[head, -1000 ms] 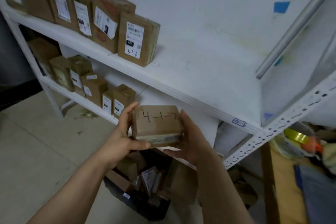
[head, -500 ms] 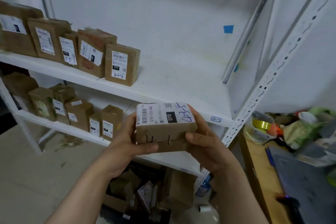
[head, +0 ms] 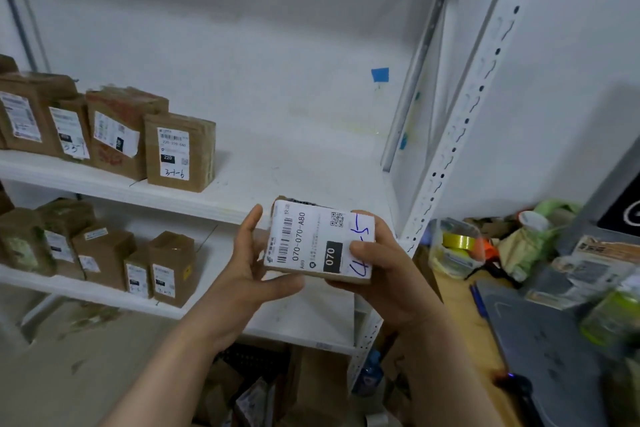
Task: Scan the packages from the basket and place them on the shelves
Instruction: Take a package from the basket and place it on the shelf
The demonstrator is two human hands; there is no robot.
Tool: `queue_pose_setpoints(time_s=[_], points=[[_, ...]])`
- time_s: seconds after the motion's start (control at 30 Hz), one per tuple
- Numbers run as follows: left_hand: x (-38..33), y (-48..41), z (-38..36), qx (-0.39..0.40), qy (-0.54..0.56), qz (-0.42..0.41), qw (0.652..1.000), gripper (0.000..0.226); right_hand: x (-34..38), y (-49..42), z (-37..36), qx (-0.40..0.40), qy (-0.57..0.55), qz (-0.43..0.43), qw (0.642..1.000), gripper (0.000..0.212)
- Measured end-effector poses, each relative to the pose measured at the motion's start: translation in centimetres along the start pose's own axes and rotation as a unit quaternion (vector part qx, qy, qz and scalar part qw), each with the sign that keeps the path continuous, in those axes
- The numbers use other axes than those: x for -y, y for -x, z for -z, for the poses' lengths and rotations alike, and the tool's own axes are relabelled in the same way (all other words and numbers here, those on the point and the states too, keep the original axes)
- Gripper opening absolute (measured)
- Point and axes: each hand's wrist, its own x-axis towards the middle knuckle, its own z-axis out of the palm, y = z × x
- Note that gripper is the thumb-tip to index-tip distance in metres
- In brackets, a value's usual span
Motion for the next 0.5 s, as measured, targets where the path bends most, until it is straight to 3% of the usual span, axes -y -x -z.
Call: queue_pose_setpoints(time_s=[0.17,0.37,0.5], points=[[0.7,-2.2,-4.2,-0.030,0.093,0.023,0.995,0.123,0.8,1.1,3.4,0.002,-0.024,-0.029,0.999,0.061],[1.5,-5.1,-8.2,-0.062,0.080,0.011,0.995,0.107,2.6,2.4,8.2,-0.006,0.069,-0.054,0.996,0.059],[2.6,-7.4,-12.3,-0.044,0.079,0.040,0.995,0.092,3.0,3.5,11.4,-0.027,0.041,-0.055,0.997,0.046]])
